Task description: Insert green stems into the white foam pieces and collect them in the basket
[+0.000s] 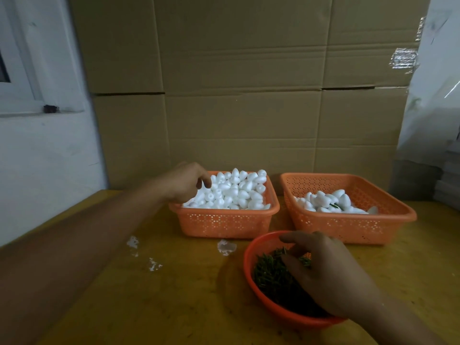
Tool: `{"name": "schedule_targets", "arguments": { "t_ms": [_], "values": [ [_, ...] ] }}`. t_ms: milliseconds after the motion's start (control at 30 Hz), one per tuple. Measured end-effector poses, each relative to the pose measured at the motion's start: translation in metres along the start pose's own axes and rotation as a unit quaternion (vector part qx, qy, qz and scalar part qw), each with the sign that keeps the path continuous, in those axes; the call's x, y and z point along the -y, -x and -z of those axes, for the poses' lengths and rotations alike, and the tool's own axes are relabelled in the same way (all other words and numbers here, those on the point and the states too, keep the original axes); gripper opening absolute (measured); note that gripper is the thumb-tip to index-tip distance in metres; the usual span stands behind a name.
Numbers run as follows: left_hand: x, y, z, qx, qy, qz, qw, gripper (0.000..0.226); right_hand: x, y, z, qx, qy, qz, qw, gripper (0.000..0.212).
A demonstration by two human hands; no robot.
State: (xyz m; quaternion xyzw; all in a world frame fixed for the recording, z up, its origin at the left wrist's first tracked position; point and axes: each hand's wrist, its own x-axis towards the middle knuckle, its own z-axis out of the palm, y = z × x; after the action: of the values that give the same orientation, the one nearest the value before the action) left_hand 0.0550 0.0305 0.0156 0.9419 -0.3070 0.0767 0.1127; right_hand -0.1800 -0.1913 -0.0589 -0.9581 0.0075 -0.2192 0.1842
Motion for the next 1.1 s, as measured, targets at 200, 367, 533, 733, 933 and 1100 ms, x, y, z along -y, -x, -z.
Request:
{"name": "schedule_targets", "arguments": {
  "t_ms": [200, 367, 533, 733, 933, 1100],
  "values": [
    [0.015, -0.022, -0.004, 0.122, -0.1, -0.044, 0.987, 0.052, -0.001, -0.001, -0.002, 0.0, 0.009, -0.005, 1.0, 0.041],
    [0.016, -0.026, -0.014, 0.16, -0.11, -0.037, 0.98, 0.047, -0.002, -0.001, -0.003, 0.011, 0.009, -0.011, 1.0, 0.045],
    [0.017, -0.029, -0.018, 0.169, -0.111, -0.048, 0.978, 0.039, -0.004, -0.003, -0.002, 0.005, 0.005, -0.008, 1.0, 0.047],
    [0.014, -0.026, -0.015, 0.127, -0.118, -0.065, 0.983, 0.026, -0.005, -0.002, -0.002, 0.003, 0.008, -0.003, 1.0, 0.046],
    [0.002, -0.012, -0.014, 0.023, -0.045, -0.079, 0.996, 0.028, -0.006, -0.003, -0.003, 0.002, 0.004, 0.001, 1.0, 0.047],
    [-0.011, 0.002, -0.021, -0.066, 0.158, -0.085, 0.982, 0.018, -0.007, -0.003, -0.004, 0.007, -0.002, 0.0, 1.0, 0.048]
  ]
}}
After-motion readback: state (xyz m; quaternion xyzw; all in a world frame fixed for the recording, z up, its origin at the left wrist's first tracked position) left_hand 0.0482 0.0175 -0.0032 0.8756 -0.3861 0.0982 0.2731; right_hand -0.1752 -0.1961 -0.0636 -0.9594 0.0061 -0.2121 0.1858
